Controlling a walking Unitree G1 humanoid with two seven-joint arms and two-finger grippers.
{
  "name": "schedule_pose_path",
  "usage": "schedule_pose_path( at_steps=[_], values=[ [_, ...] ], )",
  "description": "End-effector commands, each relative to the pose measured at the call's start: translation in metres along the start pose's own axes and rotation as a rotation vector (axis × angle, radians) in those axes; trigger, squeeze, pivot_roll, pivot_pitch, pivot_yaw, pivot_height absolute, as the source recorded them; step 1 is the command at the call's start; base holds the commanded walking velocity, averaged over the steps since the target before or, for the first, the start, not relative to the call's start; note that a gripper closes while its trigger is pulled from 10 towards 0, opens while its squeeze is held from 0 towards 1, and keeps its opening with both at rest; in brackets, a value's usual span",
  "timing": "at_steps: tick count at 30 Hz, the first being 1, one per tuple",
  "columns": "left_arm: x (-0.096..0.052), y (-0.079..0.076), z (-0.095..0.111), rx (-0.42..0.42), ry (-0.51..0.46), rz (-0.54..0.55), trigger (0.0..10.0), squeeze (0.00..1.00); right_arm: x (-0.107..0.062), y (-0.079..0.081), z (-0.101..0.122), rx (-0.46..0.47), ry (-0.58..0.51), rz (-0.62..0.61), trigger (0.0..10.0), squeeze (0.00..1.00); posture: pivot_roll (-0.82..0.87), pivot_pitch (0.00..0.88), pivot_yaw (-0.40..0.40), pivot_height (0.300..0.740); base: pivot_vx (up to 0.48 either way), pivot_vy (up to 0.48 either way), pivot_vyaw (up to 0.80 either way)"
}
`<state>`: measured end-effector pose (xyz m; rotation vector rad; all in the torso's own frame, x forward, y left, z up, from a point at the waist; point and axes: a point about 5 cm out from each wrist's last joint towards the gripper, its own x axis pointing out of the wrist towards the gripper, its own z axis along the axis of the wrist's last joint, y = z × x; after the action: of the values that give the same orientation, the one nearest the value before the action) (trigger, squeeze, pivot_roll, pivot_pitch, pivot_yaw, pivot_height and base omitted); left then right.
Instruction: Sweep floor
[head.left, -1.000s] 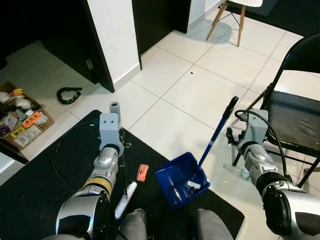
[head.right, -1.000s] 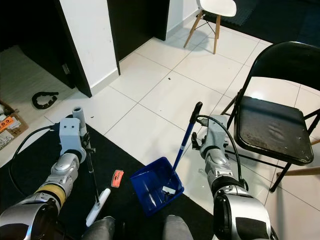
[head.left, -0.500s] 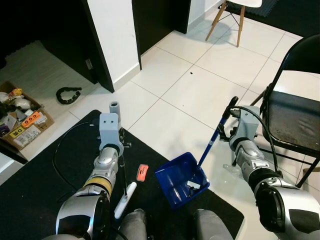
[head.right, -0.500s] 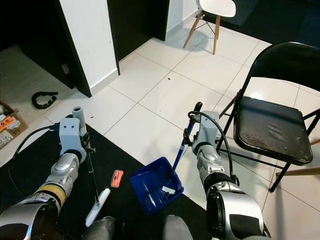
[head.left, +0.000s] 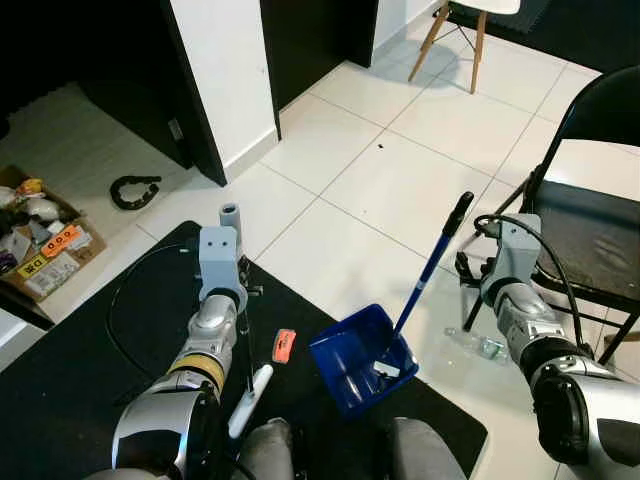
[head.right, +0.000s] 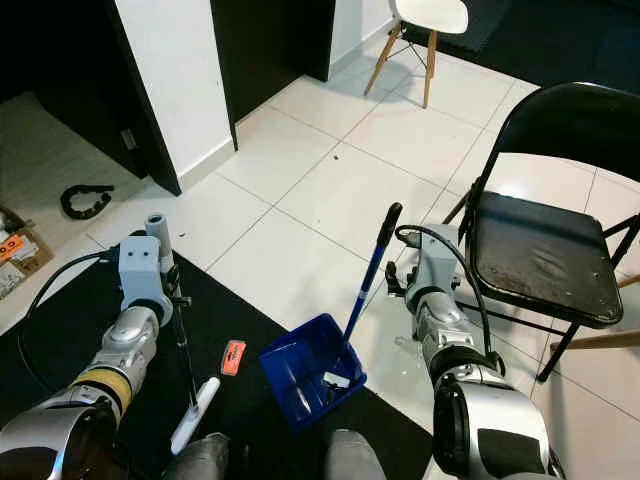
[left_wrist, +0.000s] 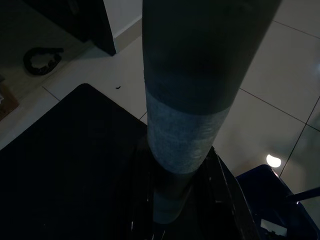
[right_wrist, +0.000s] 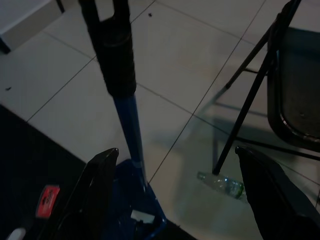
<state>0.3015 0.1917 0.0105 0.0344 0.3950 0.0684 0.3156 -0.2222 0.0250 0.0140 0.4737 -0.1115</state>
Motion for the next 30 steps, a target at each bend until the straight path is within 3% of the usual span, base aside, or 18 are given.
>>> schedule_pose_path(
  at_steps=[1, 8, 22, 30],
  values=[
    [-0.006, -0.006, -0.020, -0.027, 0.084, -0.009, 10.0, 0.00, 0.000, -0.004, -0.002, 0.020, 0.027, -0.010, 10.0, 0.00, -0.05, 0.036, -0.054, 0.740, 0.000, 0.000, 0.00],
    [-0.006, -0.005, -0.020, -0.027, 0.084, -0.006, 10.0, 0.00, 0.000, -0.003, 0.000, 0.023, 0.021, 0.008, 10.0, 0.00, -0.05, 0.039, -0.057, 0.740, 0.000, 0.000, 0.00],
    [-0.008, -0.007, -0.023, -0.029, 0.086, -0.010, 10.0, 0.00, 0.000, -0.018, 0.003, 0.210, 0.030, -0.035, 10.0, 0.00, -0.04, 0.033, -0.064, 0.740, 0.000, 0.000, 0.00],
    [-0.008, -0.008, -0.023, -0.027, 0.086, -0.013, 10.0, 0.00, 0.000, -0.020, 0.004, 0.253, 0.041, -0.049, 10.0, 0.00, -0.04, 0.034, -0.058, 0.740, 0.000, 0.000, 0.00]
  ],
)
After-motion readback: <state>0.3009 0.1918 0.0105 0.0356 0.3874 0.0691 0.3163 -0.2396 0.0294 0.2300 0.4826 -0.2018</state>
